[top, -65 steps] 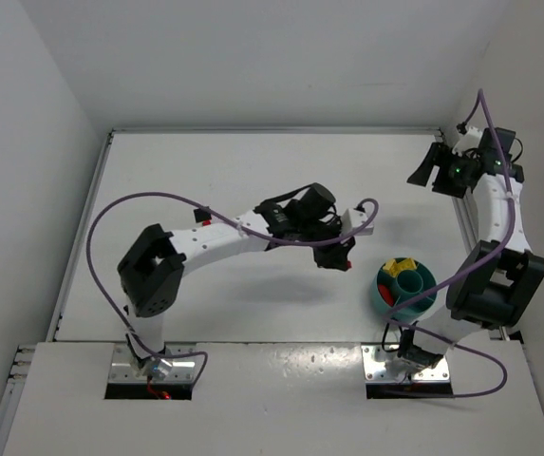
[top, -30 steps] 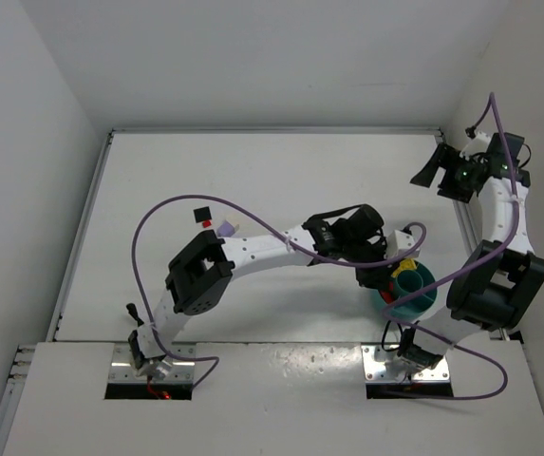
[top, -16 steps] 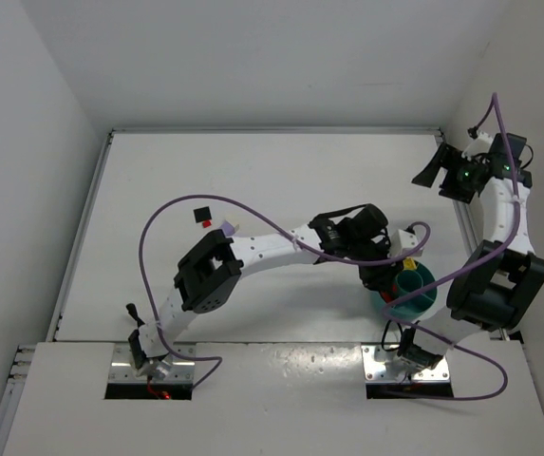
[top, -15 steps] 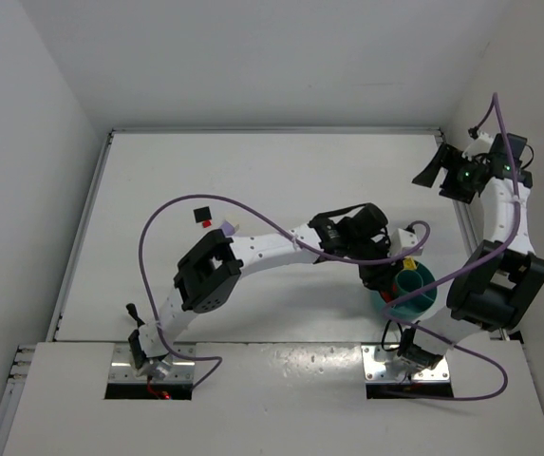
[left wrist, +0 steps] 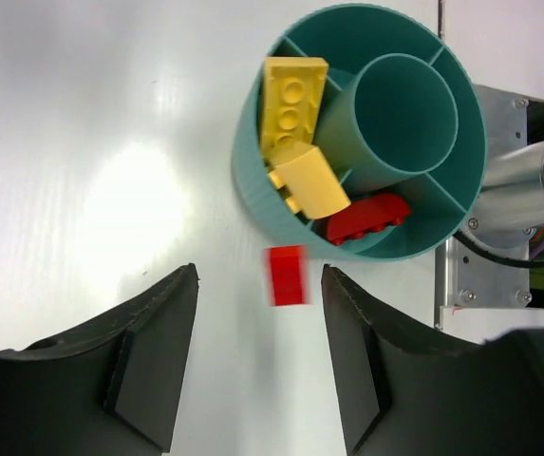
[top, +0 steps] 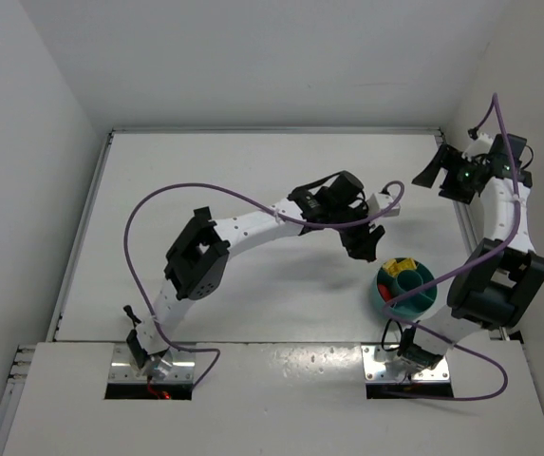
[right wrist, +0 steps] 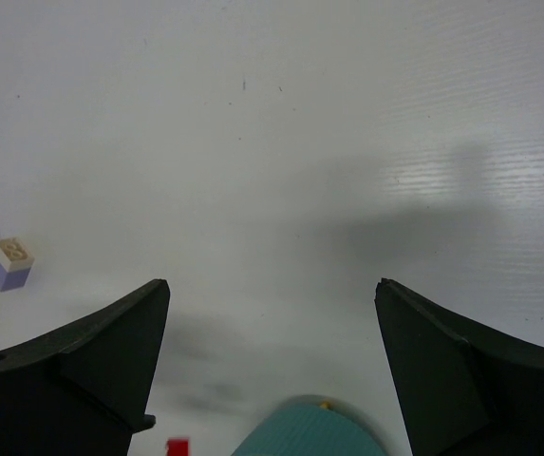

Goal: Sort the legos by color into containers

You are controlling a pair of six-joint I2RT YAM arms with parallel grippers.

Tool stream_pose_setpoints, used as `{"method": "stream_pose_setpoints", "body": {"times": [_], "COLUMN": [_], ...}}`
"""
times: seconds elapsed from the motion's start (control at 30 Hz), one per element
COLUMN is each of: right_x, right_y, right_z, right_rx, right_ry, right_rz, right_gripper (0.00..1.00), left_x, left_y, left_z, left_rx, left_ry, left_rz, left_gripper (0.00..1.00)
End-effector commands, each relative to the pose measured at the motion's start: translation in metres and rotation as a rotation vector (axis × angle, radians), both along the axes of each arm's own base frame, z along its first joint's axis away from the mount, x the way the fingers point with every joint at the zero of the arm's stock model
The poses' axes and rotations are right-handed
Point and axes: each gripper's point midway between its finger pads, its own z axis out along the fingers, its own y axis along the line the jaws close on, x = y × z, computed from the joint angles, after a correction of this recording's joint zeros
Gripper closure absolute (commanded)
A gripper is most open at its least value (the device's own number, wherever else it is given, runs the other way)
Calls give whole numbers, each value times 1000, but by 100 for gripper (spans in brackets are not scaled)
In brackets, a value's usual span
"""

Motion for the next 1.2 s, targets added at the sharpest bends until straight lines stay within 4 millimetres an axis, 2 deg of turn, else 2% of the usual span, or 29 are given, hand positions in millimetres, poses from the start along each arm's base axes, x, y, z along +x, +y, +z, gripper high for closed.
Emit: {"method": "stream_pose_setpoints", "body": {"times": [0.0,0.2,0.3,0.4,0.5,0.63,0.83,0.87,0.9,0.93,1.03,1.07,1.17], "right_x": [10,12,15,15,15,15,17,17,17,17,15,15,15], "right_y": [-3,-4,-6,-6,-6,-6,-8,-8,-9,-9,-9,-9,-9], "right_z": [5,5,5,5,5,5,5,5,4,4,0,0,0], "right_rx": [0,0,-8,-8,-8,-8,-14,-14,-21,-21,-23,-23,-23], "right_ry": [-33,-33,-37,-37,-37,-37,-34,-34,-36,-36,-25,-25,-25], "right_rz": [8,8,14,14,14,14,8,8,14,14,8,8,8], "right_gripper": [10,10,10,10,10,10,10,10,10,10,10,10,10], "left_x": [-8,-16,-28,-23,0,36,56,57,57,53,51,46,40], "left_y": [4,3,-1,0,8,26,50,53,53,58,62,66,71], "left_z": [59,70,77,72,66,33,-27,-38,-38,-53,-61,-75,-85], "left_rx": [-99,-130,-142,-131,-111,-29,122,152,152,181,198,220,237], "left_ry": [-55,-53,-53,-49,-50,-42,-47,-48,-48,-37,-44,-31,-25], "left_rz": [-39,-84,-113,-65,18,135,176,177,177,169,153,134,110], "left_gripper": [40,40,40,44,48,55,56,56,56,56,53,51,47]}}
